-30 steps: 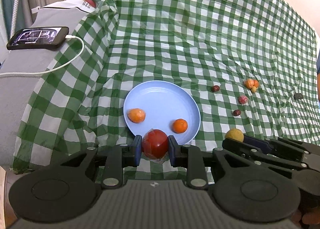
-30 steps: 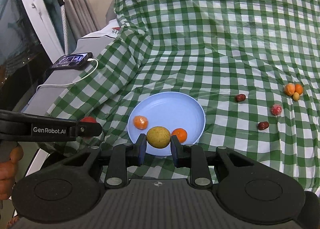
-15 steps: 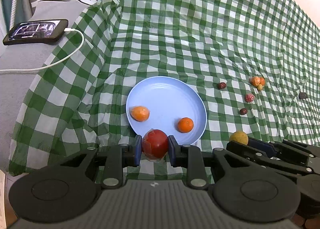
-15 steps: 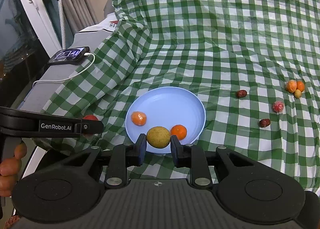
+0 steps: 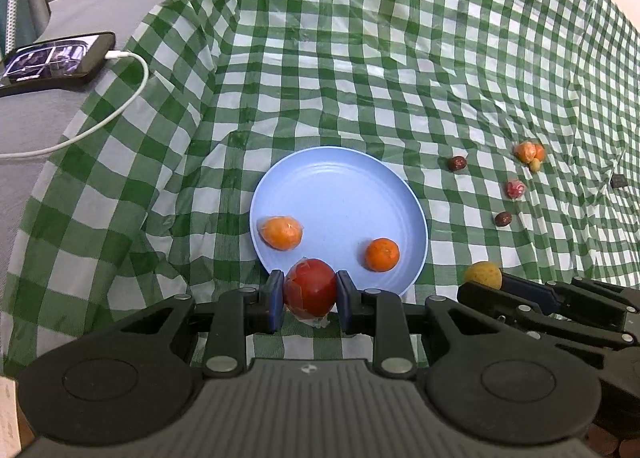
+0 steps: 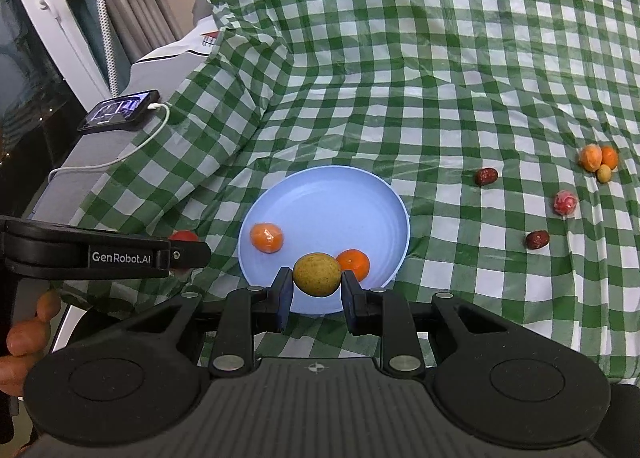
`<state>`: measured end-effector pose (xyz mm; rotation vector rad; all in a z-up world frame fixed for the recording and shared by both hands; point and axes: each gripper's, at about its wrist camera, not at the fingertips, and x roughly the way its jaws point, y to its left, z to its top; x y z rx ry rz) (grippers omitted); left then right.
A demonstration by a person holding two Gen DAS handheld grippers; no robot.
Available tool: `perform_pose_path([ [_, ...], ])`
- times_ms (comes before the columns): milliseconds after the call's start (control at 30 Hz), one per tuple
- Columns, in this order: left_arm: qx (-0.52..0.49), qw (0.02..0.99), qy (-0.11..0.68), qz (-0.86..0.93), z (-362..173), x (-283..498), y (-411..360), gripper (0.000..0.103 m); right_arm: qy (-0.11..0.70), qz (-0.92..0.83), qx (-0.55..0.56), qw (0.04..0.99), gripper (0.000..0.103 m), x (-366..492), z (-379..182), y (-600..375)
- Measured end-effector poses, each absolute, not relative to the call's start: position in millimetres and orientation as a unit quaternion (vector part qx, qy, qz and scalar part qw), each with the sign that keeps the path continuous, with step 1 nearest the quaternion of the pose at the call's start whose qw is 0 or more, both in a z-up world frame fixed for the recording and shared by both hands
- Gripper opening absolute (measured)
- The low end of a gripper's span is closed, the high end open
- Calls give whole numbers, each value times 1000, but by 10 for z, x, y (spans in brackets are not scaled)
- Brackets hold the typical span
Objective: Organize fruits
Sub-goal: 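Carry the tomato and yellow fruit over the plate and open both tools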
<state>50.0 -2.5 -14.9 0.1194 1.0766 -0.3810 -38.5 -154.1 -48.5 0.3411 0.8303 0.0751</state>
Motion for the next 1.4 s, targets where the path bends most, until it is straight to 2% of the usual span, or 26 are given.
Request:
perform_pose_path([
  [1400, 154, 788, 568, -179, -1020, 1411, -660, 30, 466, 27, 190, 864, 28, 602, -1220, -1795],
])
